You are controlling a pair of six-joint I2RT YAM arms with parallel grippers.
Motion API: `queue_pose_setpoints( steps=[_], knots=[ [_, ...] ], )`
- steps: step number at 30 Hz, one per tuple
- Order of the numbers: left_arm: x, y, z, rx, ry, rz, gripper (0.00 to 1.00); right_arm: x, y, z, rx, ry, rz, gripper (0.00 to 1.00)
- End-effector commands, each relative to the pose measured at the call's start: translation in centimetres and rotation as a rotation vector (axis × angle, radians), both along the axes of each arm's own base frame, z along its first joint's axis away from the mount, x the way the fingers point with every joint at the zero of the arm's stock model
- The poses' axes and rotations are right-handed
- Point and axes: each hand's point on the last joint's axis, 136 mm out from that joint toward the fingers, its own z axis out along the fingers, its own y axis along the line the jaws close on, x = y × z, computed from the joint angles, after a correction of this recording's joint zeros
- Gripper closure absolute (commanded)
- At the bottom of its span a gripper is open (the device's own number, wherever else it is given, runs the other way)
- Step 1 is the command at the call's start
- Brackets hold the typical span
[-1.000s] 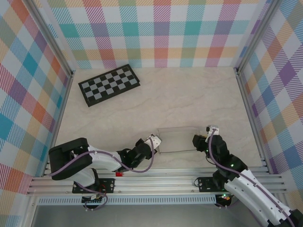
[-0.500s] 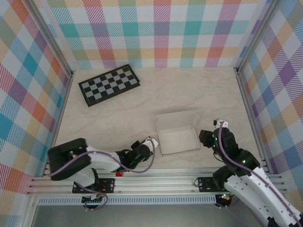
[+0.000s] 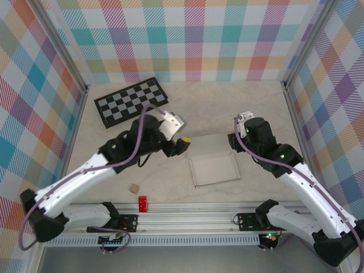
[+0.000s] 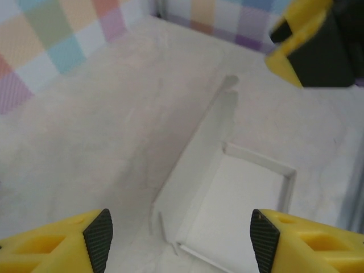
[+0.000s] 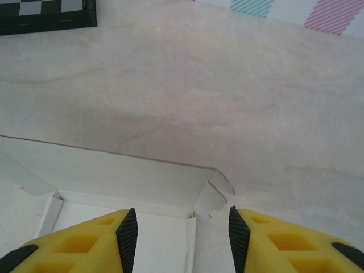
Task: Fold the paper box
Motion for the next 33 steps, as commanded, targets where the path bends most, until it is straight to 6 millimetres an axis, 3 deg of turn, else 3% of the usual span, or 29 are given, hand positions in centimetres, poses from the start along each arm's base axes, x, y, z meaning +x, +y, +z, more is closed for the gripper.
queue_pose_setpoints(
  steps=[1,6,11,17,22,26,29,33],
  knots=[
    [-2.9,-1.2,-5.8,0.214,0.205,-0.252,0.3,0.0,-0.5,0.2,-0.037,0.01,0.04,0.51],
    [-0.4,-4.6,-7.8,0.349,0.28,-0.356,0.27,-0.3,-2.2,-1.1,0.028,0.046,-0.017,0.51],
    [1.8,-7.5,-9.5,0.412,0.343,-0.4,0.33,-0.7,-4.2,-2.3,0.093,0.065,-0.091,0.52],
    [2.3,-9.8,-10.7,0.491,0.318,-0.453,0.41,-0.5,-3.6,-4.3,0.189,0.129,-0.103,0.53],
    [3.4,-10.1,-11.0,0.577,0.239,-0.435,0.42,-0.3,-3.2,-5.7,0.218,0.163,-0.102,0.53],
    [4.8,-9.3,-9.0,0.57,0.196,-0.413,0.39,-0.2,-3.1,-5.3,0.229,0.149,-0.095,0.53],
    [5.1,-9.6,-7.7,0.504,0.213,-0.42,0.31,-0.2,-3.0,-5.2,0.236,0.144,-0.095,0.53],
    [5.5,-10.2,-9.1,0.509,0.251,-0.412,0.28,-0.1,-3.0,-5.5,0.243,0.149,-0.098,0.53]
  ],
)
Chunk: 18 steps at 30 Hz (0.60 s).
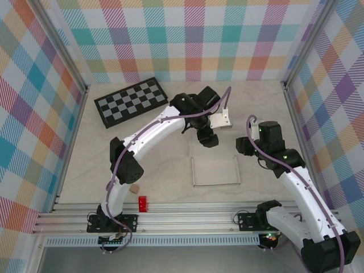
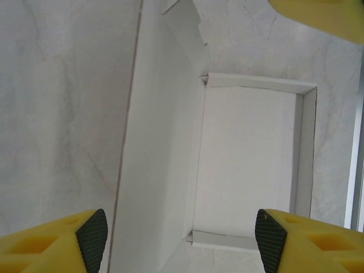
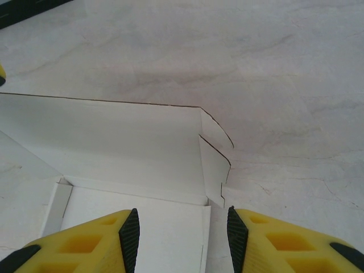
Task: Fold the paper box
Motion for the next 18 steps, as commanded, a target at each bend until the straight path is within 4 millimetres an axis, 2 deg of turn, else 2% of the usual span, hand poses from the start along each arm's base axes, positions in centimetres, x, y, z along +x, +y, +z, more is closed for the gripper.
queue_pose_setpoints(
  steps=[1,4,10,12,15,18],
  knots=[
    [-0.1,0.1,-2.0,0.043,0.071,0.006,0.28,0.2,0.4,0.3,0.04,-0.015,0.0,0.53],
    [-0.2,-0.7,-3.1,0.04,0.114,0.001,0.29,0.2,0.5,0.2,0.048,-0.009,0.001,0.53],
    [-0.2,-1.5,-4.0,0.039,0.144,0.0,0.35,0.0,0.5,-0.1,0.048,0.004,0.002,0.53],
    [-0.3,-1.5,-4.3,0.046,0.146,0.001,0.43,0.0,0.4,-0.2,0.047,0.006,-0.001,0.53],
    [-0.5,-1.3,-4.2,0.058,0.143,-0.006,0.63,0.0,0.5,-0.4,0.049,0.01,-0.001,0.53],
    [-0.8,-0.9,-3.8,0.06,0.132,-0.026,0.73,0.2,0.7,-0.5,0.056,0.017,0.005,0.53]
  ],
)
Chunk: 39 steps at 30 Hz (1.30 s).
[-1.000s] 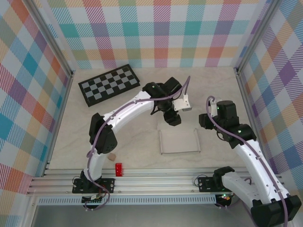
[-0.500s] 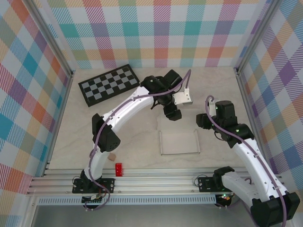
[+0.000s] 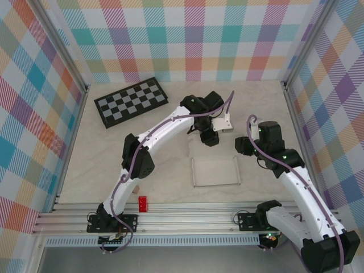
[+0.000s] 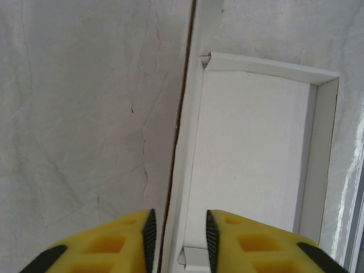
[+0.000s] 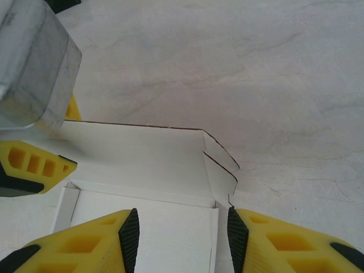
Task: Fold the paper box
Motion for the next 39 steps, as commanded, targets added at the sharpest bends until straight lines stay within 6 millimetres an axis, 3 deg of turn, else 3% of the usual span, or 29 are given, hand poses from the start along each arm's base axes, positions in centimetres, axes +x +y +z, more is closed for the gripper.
queue_pose_setpoints(
  steps=[1,7,15,23,31,39],
  knots=[
    [-1.5,0.5,2.3,-0.018,-0.006,-0.047,0.77,0.3,0.4,-0.2,0.032,0.005,0.002,0.53],
    [-1.9,1.5,3.1,-0.003,-0.029,-0.062,1.0,0.6,0.7,0.0,0.055,-0.001,0.004,0.53],
    [-0.9,3.8,3.9,0.07,-0.144,-0.006,1.0,1.4,2.0,-2.1,0.132,-0.03,0.058,0.53],
    [-2.2,6.1,3.1,0.123,-0.118,-0.032,1.0,2.5,4.5,-3.5,0.153,-0.298,0.264,0.63],
    [-2.7,8.5,3.4,0.104,-0.094,-0.017,1.0,2.7,7.4,-4.2,0.2,-0.289,0.457,0.66],
    [-2.7,8.6,3.7,0.066,-0.11,0.006,1.0,2.9,8.8,-4.1,0.235,-0.259,0.535,0.69]
  ],
)
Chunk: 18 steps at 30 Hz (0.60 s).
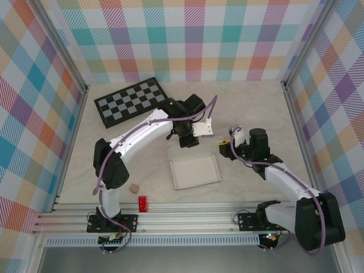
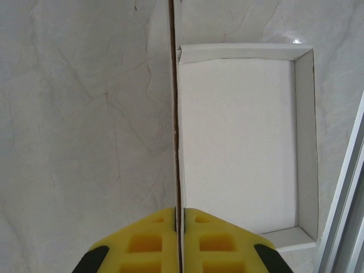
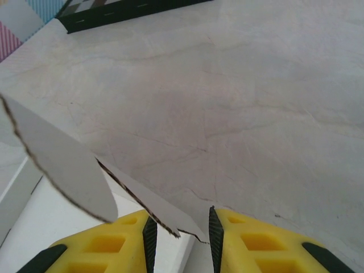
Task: Fold the paper box
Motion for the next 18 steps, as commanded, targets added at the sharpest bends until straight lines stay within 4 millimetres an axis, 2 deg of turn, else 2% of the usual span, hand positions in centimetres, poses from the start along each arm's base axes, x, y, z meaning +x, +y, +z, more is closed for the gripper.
queue_pose_setpoints(
  steps=[1,6,10,12,15,18],
  knots=[
    [0.0,-0.3,1.1,-0.054,-0.016,-0.003,1.0,0.3,1.2,2.6,0.044,-0.086,0.084,0.69],
    [0.6,-0.9,1.0,-0.074,-0.021,0.027,1.0,0.5,1.4,2.0,0.036,-0.045,0.084,0.74],
    [1.1,-1.7,1.3,-0.11,-0.015,0.064,1.0,0.7,2.2,2.1,0.041,-0.022,0.087,0.84],
    [1.6,-2.3,1.4,-0.135,-0.015,0.107,1.0,1.1,2.5,2.3,0.04,-0.012,0.054,0.93],
    [2.2,-2.9,1.2,-0.154,-0.006,0.165,1.0,2.1,2.5,2.7,0.055,0.014,-0.015,1.0],
    [2.4,-3.2,0.9,-0.167,0.013,0.208,1.0,3.2,2.2,2.4,0.062,0.064,-0.103,1.0]
  ],
)
